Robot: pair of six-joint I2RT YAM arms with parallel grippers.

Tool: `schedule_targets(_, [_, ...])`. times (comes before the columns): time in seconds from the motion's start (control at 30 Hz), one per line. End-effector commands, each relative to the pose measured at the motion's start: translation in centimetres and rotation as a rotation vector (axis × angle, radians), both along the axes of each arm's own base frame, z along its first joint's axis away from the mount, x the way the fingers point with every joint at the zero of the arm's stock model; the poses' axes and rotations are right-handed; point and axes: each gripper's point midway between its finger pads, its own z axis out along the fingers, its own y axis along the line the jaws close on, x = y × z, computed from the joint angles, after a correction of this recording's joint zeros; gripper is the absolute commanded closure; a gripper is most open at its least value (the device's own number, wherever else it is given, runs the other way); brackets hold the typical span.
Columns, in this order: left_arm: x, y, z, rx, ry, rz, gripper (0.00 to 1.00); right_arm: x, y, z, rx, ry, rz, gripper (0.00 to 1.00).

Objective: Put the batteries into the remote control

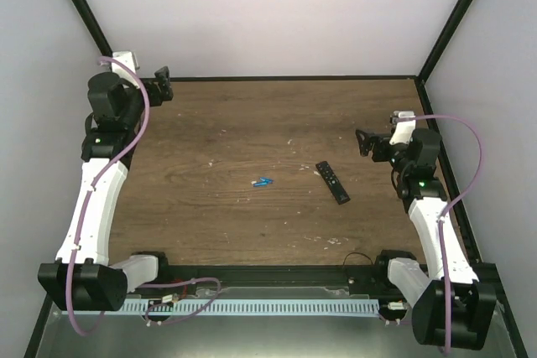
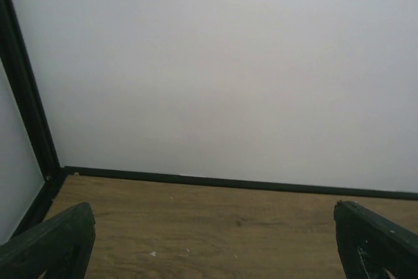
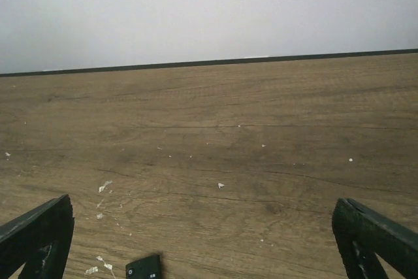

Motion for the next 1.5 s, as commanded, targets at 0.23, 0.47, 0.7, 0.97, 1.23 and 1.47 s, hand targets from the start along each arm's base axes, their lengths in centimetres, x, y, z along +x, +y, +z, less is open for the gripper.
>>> schedule_targets(0.23, [0.0,3.3,1.2,-0.057,-0.033,0.169,0.00,-0.3,0.1,1.9,-0.015,-0.002,-0.001,0.00])
schedule_targets(0.47, [0.6,0.9,-0.4,-0.064,-0.014,0.020,0.00,-0.2,-0.2,-0.5,-0.066,0.182,-0.004,0.00])
schedule_targets(0.7, [2.6,-3.5,-4.8,-0.071,0.202,-0.153,0.00,-1.3,2.1,-4.0,-0.055,0.400,0.031,0.00])
schedule_targets(0.97, [1.5,-9.5,-10.6,-0.170,0.360,-0.242,0.00,-2.6,6.7,-9.0,-0.073,0.651,0.143,0.00])
schedule_targets(1.23, [1.3,-10.1,-11.8,-0.217,0.408,-0.233,0.00,-3.6,8.5,-14.0,-0.147,0.848,0.200,0.02])
schedule_targets(1.47, [1.1,-10.7,-12.4,-0.208,0.438,-0.265,0.00,-3.6,8.4,-15.6,-0.217,0.931,0.235,0.11])
